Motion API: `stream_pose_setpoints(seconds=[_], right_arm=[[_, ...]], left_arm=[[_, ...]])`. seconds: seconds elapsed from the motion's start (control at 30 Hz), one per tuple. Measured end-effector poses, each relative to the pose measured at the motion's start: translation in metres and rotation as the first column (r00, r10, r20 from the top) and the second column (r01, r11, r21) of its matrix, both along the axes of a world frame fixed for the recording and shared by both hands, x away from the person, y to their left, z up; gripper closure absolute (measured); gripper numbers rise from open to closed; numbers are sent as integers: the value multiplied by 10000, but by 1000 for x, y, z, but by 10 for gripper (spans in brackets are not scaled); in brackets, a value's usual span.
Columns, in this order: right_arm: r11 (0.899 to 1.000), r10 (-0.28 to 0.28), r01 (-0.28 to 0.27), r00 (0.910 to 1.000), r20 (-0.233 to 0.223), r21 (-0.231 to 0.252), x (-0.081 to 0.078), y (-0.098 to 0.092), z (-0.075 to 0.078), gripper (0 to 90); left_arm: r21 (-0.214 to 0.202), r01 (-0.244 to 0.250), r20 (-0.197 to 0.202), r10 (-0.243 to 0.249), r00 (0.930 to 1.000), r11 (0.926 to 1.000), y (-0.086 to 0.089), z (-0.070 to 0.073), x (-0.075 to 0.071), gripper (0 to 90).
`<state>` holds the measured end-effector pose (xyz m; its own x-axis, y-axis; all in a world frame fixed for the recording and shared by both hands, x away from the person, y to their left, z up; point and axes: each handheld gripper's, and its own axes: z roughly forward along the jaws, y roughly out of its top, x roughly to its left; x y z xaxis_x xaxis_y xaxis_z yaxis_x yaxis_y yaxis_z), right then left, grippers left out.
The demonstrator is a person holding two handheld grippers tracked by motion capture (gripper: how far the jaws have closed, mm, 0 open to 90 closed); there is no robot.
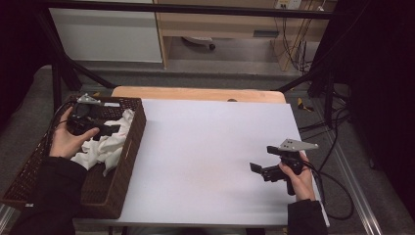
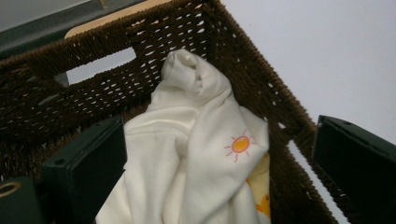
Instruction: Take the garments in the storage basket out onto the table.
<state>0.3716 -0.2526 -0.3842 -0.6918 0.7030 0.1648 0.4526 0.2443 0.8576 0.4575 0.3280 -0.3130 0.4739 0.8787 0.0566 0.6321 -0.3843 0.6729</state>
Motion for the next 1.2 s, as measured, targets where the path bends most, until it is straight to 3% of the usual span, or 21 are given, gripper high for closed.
stream_pose_setpoints(seconds=[0.4, 0.6, 1.2], right_arm=[[10000, 9, -9, 10000, -14, 4, 0, 0, 0, 7], [10000, 0, 0, 10000, -59, -31, 0, 0, -1, 7], [10000, -5, 5, 10000, -40, -16, 0, 0, -1, 7]], left_arm=[[530, -200, -662, 235, 9975, 9984, 1, -30, 12, 44], [638, -180, -790, 230, 9966, 9978, 1, -41, 13, 55], [1082, -144, -1652, 323, 9857, 9940, 7, -77, 22, 133]])
